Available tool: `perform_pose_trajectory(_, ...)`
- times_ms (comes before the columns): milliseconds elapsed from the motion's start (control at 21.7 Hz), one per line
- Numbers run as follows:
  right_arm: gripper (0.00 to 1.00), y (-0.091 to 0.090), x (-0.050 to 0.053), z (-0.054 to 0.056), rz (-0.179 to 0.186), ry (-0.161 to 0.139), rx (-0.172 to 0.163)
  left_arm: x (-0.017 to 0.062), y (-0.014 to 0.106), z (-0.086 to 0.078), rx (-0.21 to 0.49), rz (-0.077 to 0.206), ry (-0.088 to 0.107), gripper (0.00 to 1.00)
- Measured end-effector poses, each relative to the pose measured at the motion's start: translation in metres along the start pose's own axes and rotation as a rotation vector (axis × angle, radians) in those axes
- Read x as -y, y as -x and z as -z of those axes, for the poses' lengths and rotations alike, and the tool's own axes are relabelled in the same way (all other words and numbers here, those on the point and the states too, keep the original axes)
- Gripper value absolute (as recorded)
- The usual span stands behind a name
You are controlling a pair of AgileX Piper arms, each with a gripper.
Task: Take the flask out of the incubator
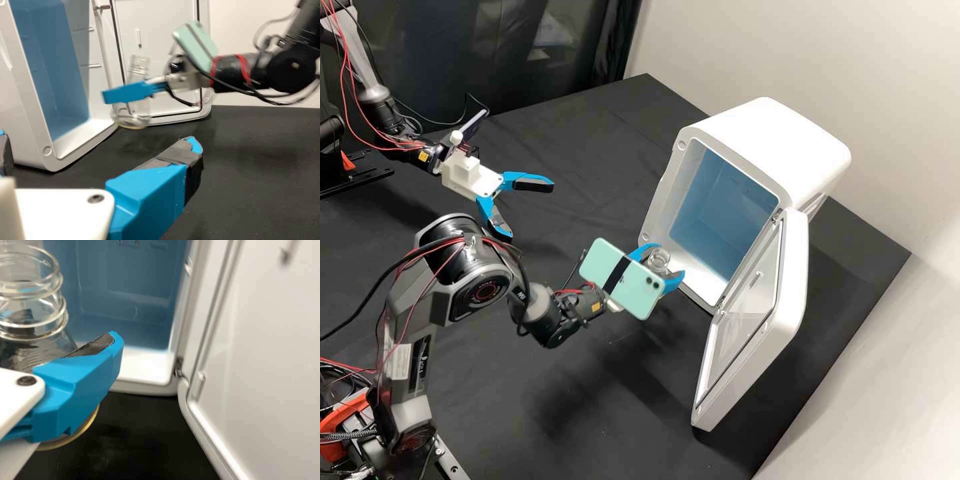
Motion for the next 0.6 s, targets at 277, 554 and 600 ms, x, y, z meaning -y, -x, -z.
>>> perform_pose_trajectory(277,0.00,0.034,0.014,-0.021,0.069,0.008,0.040,-0.0005,0.003,0.002,-0.004,0.000,0.000,1.00)
perform_pose_trajectory(554,0.00,0.044,0.032,-0.032,0.148,0.004,0.083,-0.0023,0.003,0.002,-0.003,-0.006,-0.001,1.00)
perform_pose_trajectory(600,0.00,0.043,0.036,-0.034,0.162,0.001,0.089,-0.0029,0.003,0.002,-0.002,-0.009,-0.001,1.00)
